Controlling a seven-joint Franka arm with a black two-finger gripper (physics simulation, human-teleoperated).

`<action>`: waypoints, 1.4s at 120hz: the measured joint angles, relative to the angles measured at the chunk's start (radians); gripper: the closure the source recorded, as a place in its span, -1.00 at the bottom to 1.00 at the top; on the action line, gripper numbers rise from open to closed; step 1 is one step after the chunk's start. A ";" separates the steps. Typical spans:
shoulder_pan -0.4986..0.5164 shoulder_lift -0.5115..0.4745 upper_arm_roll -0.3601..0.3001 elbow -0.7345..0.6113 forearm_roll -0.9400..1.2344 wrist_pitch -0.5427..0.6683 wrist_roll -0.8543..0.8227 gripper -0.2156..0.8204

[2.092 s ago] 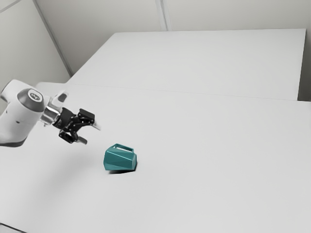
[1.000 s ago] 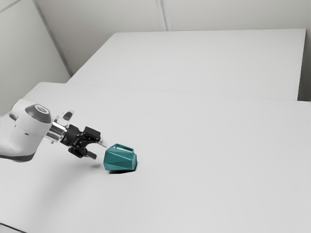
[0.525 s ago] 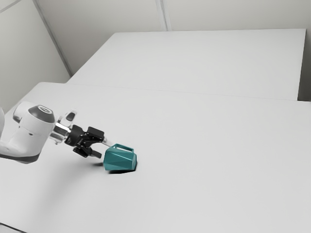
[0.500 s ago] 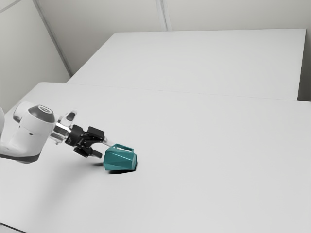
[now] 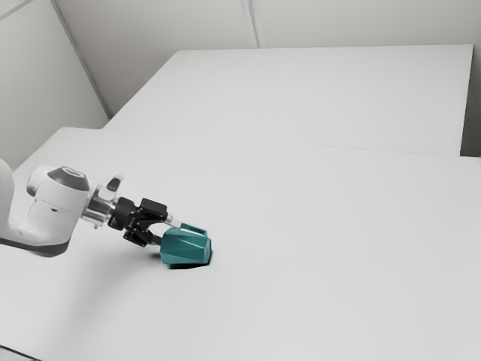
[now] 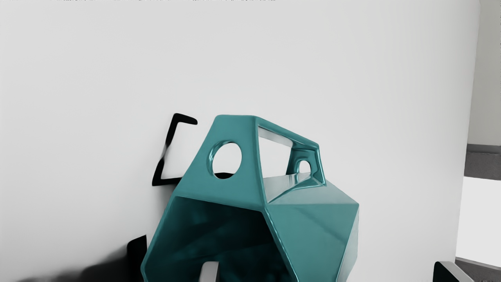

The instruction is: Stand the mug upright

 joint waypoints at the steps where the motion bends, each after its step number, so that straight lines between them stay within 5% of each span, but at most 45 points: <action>1: 0.001 0.000 0.000 0.000 0.000 0.000 0.001 -0.56; 96: 0.017 0.015 -0.024 -0.002 -0.028 -0.003 0.054 -0.46; 145: 0.013 0.019 -0.024 -0.002 -0.031 -0.005 0.063 0.50; 168: 0.014 0.019 -0.025 -0.002 -0.023 0.000 0.061 0.75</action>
